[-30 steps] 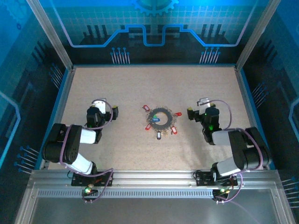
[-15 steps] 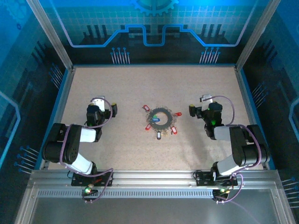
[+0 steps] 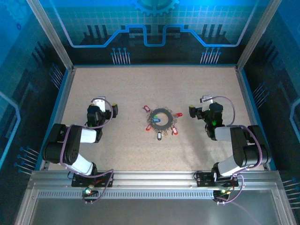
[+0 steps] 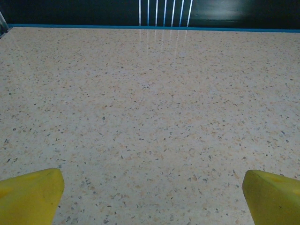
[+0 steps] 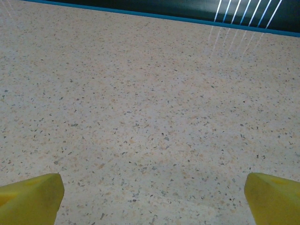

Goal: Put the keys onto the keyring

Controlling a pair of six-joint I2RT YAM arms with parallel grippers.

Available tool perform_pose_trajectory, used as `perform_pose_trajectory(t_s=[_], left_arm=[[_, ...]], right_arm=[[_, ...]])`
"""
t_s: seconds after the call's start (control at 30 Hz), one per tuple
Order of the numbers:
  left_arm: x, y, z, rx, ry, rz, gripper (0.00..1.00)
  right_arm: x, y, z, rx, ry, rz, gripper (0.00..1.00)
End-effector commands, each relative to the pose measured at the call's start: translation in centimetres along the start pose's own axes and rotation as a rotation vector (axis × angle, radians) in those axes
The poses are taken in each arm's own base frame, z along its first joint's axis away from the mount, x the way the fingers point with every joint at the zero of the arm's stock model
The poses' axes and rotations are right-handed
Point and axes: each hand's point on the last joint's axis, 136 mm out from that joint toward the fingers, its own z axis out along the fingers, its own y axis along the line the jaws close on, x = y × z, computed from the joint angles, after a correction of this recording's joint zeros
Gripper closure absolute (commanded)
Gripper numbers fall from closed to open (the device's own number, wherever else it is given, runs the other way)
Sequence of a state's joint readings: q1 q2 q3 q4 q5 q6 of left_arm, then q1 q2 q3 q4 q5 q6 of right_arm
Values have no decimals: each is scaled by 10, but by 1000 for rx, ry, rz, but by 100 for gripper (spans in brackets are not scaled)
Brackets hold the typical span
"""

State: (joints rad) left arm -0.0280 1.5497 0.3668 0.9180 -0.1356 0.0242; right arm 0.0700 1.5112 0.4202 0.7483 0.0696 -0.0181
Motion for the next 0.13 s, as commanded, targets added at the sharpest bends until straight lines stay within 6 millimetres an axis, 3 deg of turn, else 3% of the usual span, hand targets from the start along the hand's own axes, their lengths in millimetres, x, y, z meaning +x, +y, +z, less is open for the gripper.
perform_pose_trajectory(t_s=[0.0,0.1], left_arm=[[-8,-1,2,1,-21,-9,1],[-7,-1,2,1,-19,-9,1]], right_arm=[[-10,-3,1,1,-22,11,0],[-9,-3,1,0,-21,11,0]])
